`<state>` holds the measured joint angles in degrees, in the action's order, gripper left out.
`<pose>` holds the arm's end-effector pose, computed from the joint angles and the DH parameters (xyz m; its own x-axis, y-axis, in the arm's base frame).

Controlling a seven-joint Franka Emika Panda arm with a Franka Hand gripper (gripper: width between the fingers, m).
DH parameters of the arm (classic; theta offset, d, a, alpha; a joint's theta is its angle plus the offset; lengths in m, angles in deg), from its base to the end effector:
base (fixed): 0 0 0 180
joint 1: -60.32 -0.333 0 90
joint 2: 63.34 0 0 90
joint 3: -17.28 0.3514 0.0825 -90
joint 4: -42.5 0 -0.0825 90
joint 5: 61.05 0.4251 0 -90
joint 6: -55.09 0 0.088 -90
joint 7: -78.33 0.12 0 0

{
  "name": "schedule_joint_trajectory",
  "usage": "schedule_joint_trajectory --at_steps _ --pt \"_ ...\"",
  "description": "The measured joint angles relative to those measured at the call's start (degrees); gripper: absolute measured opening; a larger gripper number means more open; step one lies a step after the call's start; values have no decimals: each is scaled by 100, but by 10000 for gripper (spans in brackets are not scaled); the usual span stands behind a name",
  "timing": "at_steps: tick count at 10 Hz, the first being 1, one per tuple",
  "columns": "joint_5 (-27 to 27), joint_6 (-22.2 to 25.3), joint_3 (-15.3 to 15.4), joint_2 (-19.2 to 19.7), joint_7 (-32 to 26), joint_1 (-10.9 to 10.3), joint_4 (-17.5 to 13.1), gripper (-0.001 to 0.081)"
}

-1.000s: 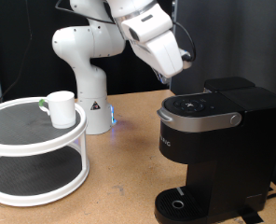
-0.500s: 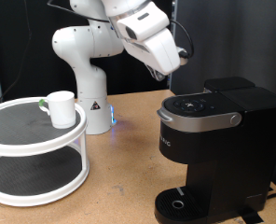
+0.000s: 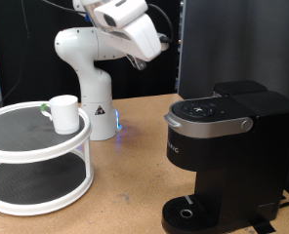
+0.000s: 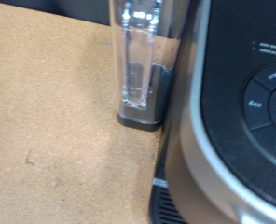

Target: Make a cup of coffee with the keurig machine

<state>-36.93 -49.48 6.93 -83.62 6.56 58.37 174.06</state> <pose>0.4585 -0.0337 0.4917 0.5566 0.7450 0.3677 0.8303 -0.4833 -0.2776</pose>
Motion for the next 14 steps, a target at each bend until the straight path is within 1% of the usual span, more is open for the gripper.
schedule_joint_trajectory --at_steps 2,3,4,5,6,7,8,9,10,11,12,13,14 --pt "-7 53 -7 -52 7 20 26 1" --pt "202 -616 31 -89 178 24 172 1" --pt "483 -1345 70 -180 451 28 441 1" --pt "667 -1720 65 -305 784 64 667 1" --pt "690 -1682 23 -446 1020 144 818 1" --pt "691 -1548 -17 -613 1161 220 905 1" --pt "679 -1612 -1 -597 1157 218 909 1" --pt "679 -1756 19 -584 1373 231 955 1" --pt "669 -1852 36 -589 1626 279 1044 1" --pt "668 -1864 18 -614 1701 351 1139 1" --pt "674 -1843 -62 -675 1677 417 1237 1" --pt "674 -1661 -217 -764 1530 460 1306 1" --pt "669 -1340 -416 -865 1275 497 1320 1"
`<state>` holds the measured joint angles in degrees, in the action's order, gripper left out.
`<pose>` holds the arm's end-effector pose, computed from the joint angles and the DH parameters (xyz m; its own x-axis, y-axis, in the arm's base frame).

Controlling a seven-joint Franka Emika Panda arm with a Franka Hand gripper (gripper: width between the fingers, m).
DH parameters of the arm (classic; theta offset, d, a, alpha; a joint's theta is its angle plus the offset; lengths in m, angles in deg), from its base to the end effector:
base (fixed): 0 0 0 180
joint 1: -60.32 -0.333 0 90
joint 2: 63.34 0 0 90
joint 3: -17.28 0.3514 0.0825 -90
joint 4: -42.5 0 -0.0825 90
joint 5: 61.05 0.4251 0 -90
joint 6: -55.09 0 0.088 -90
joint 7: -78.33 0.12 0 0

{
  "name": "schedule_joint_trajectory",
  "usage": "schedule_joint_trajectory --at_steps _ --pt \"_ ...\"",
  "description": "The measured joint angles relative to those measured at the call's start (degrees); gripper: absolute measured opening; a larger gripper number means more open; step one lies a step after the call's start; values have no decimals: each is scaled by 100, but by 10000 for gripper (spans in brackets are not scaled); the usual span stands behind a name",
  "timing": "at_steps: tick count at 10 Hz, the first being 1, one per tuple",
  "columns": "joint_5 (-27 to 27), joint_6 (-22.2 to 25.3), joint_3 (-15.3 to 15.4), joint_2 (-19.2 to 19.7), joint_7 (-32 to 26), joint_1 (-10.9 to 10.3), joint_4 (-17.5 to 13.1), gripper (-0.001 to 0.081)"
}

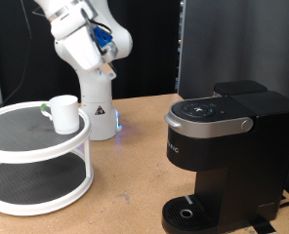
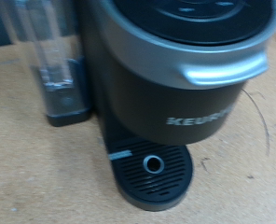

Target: Make a cup of coffee with the keurig machine

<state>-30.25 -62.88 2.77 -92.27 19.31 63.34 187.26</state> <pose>0.4080 -0.0966 0.4585 0.8228 0.3524 0.4458 0.5206 -0.7821 -0.3426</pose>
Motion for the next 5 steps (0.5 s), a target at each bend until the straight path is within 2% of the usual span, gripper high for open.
schedule_joint_trajectory --at_steps 2,5 --pt "-72 637 -328 -195 -573 17 -34 1" --pt "-46 513 -340 -214 -92 135 96 1"
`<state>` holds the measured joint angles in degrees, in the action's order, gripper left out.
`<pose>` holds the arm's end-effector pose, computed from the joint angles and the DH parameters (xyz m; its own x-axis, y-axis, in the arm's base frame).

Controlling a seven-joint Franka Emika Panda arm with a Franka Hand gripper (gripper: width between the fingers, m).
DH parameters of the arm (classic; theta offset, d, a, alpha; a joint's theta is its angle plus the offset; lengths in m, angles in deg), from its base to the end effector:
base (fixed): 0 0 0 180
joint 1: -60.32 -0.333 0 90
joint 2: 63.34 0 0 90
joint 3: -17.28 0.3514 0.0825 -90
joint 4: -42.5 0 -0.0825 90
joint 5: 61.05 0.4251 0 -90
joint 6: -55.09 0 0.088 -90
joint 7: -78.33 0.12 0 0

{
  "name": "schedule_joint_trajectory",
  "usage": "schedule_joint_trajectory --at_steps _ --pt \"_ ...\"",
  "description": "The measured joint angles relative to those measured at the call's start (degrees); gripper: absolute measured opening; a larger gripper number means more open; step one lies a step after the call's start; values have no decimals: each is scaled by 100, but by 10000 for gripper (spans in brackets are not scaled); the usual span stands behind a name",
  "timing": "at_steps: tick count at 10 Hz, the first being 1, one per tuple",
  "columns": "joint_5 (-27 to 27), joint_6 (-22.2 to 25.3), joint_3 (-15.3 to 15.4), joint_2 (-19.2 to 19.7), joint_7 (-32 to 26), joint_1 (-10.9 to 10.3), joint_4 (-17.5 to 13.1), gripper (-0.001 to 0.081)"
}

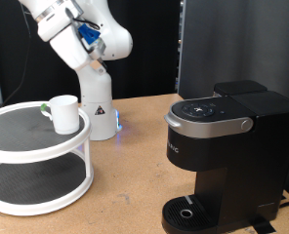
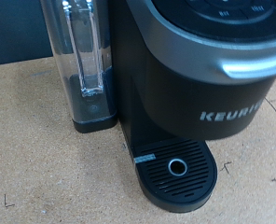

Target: Make a cup of coffee with the keurig machine

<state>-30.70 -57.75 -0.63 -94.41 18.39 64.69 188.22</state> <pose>0.3840 -0.1182 0.4570 0.8381 0.3206 0.4414 0.5053 -0.7611 -0.4068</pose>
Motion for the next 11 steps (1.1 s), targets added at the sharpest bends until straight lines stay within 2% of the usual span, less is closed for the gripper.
schedule_joint_trajectory --at_steps 2,5,8,9,11 --pt "-15 352 -252 -159 -36 192 102 1" --pt "-524 1267 -660 -402 -499 374 56 1" --pt "-385 1234 -731 -385 -148 421 75 1" --pt "-377 1409 -859 -399 -148 473 54 1" --pt "-641 2057 -1174 -455 -244 624 -89 1"
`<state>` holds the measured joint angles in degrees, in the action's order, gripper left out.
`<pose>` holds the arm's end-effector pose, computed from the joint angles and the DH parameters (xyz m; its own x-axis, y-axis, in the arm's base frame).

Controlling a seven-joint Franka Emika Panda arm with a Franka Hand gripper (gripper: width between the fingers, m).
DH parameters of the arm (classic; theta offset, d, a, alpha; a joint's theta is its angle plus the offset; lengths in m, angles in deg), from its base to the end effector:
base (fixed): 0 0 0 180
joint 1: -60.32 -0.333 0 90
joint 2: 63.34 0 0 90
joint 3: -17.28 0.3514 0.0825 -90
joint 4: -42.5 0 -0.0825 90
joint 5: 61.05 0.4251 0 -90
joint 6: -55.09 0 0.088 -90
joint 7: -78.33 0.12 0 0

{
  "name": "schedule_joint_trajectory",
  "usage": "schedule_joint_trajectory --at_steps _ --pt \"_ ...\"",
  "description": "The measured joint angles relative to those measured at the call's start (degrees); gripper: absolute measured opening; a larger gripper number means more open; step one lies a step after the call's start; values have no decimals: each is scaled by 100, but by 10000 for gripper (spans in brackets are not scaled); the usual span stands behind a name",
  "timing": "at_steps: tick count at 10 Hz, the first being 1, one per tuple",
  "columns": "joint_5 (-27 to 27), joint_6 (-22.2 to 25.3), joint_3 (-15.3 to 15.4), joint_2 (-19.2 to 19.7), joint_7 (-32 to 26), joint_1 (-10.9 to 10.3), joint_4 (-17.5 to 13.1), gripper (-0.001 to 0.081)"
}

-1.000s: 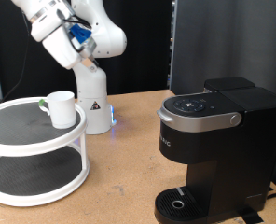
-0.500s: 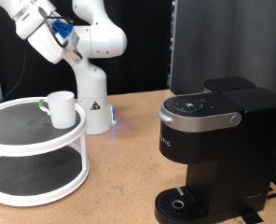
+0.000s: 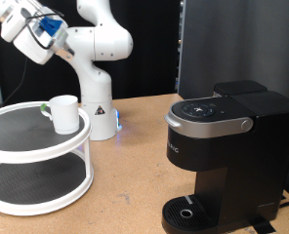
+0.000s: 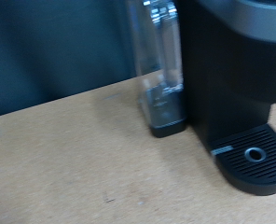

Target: Make a cup of coffee with the keurig machine

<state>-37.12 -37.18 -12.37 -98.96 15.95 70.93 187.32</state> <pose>0.2932 -0.1950 0.4599 0.8848 0.2547 0.3903 0.4533 -0.6647 -0.5938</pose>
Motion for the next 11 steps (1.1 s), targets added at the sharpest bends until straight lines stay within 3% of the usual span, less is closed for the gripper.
schedule_joint_trajectory --at_steps 3,6,11 --pt "-440 672 -363 -109 -330 159 -223 1" --pt "-477 637 -410 -61 -317 172 -200 1" --pt "-581 520 -950 -52 -982 188 -307 1"
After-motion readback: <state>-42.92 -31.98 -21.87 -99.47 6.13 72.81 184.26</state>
